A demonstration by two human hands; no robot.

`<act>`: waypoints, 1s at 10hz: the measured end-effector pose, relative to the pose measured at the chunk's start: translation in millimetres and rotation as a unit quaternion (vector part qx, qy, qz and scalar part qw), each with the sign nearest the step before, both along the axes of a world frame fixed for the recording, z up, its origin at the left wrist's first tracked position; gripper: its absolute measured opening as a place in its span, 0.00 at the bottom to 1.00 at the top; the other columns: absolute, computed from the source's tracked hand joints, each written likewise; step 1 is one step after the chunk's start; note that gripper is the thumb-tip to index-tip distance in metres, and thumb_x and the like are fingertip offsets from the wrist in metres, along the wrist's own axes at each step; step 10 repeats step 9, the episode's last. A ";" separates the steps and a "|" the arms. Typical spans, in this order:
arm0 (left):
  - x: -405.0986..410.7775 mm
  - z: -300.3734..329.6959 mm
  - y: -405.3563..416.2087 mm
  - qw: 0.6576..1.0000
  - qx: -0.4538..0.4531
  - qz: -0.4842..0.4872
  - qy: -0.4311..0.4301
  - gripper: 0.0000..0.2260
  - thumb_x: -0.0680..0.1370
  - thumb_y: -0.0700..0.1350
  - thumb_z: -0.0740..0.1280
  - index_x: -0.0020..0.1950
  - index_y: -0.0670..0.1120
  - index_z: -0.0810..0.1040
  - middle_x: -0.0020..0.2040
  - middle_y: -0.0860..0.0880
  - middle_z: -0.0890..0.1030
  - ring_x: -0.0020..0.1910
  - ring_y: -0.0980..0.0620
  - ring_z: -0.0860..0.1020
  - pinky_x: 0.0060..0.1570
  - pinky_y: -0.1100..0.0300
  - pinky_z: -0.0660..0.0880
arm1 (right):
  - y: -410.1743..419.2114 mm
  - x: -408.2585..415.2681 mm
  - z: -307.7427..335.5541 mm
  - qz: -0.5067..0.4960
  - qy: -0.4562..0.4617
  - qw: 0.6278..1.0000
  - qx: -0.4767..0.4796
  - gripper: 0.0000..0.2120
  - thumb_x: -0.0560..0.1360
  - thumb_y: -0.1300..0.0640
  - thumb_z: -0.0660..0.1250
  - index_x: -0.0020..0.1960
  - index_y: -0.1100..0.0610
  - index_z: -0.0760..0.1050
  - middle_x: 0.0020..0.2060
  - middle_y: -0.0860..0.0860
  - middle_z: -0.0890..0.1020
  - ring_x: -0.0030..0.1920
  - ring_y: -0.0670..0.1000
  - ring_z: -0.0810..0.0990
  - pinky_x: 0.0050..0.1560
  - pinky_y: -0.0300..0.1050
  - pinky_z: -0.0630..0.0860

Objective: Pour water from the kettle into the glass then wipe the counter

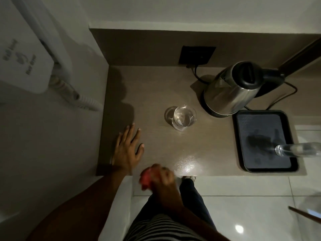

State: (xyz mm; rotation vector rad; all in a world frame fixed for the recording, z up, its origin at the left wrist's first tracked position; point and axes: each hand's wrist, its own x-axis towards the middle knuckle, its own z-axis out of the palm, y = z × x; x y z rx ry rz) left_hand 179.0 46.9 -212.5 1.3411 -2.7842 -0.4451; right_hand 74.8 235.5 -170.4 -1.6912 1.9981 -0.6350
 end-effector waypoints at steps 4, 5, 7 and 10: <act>-9.5 21.5 5.4 0.998 0.015 -0.015 -0.058 0.30 0.83 0.59 0.47 0.77 0.43 0.69 0.79 0.41 0.65 0.78 0.39 0.65 0.72 0.37 0.64 | 56.2 -219.6 48.6 -0.351 0.020 0.936 -0.012 0.34 0.81 0.37 0.50 0.66 0.64 0.73 0.64 0.65 0.73 0.63 0.66 0.71 0.68 0.51 0.64; -19.8 29.1 10.6 0.997 0.030 -0.043 -0.064 0.35 0.83 0.62 0.38 0.77 0.43 0.67 0.80 0.42 0.64 0.78 0.40 0.64 0.72 0.39 0.66 | 69.3 -279.8 47.3 -0.394 0.080 0.914 0.057 0.30 0.81 0.39 0.49 0.71 0.61 0.67 0.70 0.64 0.70 0.67 0.67 0.69 0.68 0.64 0.65; -35.3 32.6 20.9 0.995 0.064 -0.030 -0.070 0.41 0.77 0.68 0.31 0.82 0.46 0.54 0.83 0.46 0.51 0.82 0.48 0.49 0.79 0.47 0.50 | 75.9 -294.9 25.8 -0.310 0.118 0.921 0.204 0.34 0.77 0.39 0.46 0.79 0.54 0.56 0.80 0.57 0.55 0.78 0.64 0.55 0.73 0.71 0.53; -73.6 85.6 9.8 0.995 0.066 0.001 0.077 0.40 0.78 0.71 0.37 0.80 0.44 0.54 0.82 0.41 0.56 0.81 0.42 0.55 0.77 0.38 0.60 | 43.5 -275.8 65.0 -0.336 0.125 0.927 0.112 0.33 0.77 0.34 0.48 0.78 0.46 0.54 0.80 0.50 0.53 0.79 0.58 0.51 0.71 0.73 0.52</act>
